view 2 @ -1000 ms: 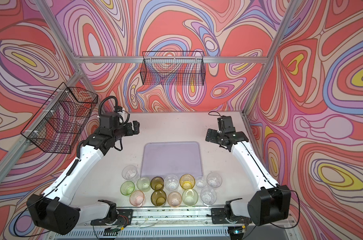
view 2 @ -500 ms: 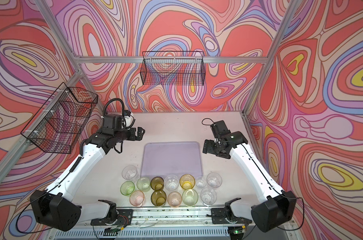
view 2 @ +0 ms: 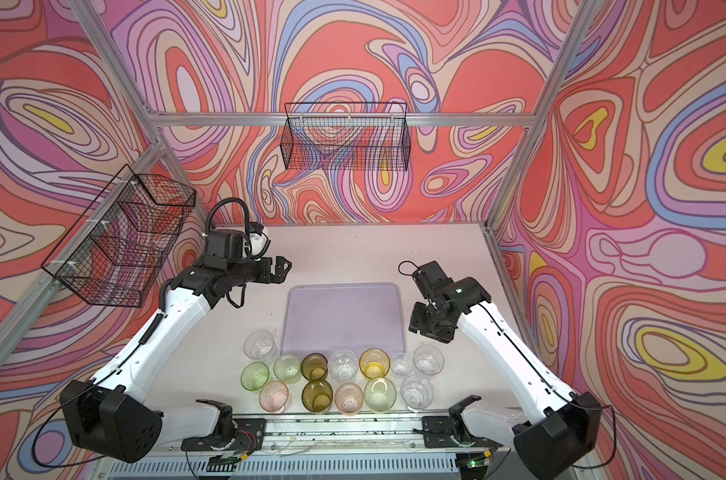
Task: Place the glasses into the tray
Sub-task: 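Lower the right gripper onto the clear cup nearest the tray corner and grasp it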
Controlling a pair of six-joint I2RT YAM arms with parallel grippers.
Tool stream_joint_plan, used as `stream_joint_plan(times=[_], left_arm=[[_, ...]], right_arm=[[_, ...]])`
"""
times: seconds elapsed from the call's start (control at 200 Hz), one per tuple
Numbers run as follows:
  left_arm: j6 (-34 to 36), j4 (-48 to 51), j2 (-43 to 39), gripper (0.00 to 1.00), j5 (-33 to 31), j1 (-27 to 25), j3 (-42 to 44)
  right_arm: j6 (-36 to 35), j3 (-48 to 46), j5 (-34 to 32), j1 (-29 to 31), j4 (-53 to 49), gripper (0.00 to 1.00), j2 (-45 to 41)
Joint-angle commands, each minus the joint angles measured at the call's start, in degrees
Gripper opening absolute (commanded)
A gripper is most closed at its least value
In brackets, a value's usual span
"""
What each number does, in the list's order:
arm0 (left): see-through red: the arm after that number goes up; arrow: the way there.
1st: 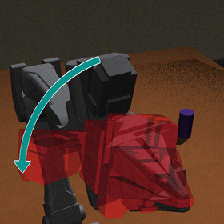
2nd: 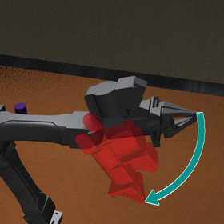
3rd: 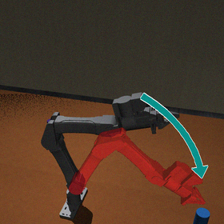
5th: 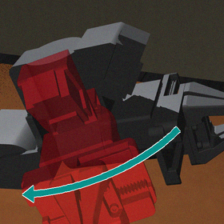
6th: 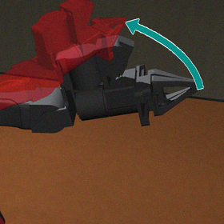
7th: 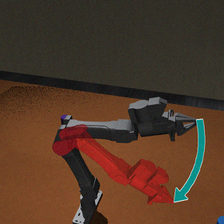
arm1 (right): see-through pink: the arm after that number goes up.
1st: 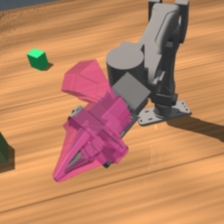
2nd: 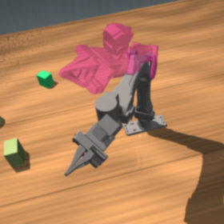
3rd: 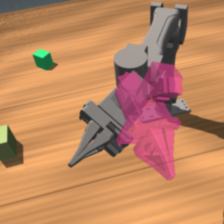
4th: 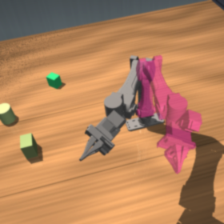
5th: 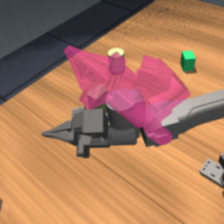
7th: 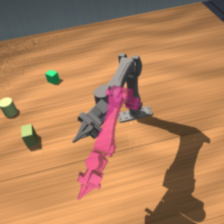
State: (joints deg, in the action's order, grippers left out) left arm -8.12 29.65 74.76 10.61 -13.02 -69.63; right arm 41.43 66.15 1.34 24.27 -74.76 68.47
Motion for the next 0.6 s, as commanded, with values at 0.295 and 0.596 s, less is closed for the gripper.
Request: stream_joint_plan(times=[0.295, 0.596], left_arm=[[0.30, 0.82, -0.41, 1.00, 1.25, 0.45, 0.97], [-0.14, 0.76, 0.04, 1.00, 1.86, 0.47, 1.02]], right_arm=[[5.11, -7.60, 2.83, 1.96, 4.71, 0.39, -0.71], [5.92, -11.74, 2.99, 2.84, 7.33, 0.39, 0.06]])
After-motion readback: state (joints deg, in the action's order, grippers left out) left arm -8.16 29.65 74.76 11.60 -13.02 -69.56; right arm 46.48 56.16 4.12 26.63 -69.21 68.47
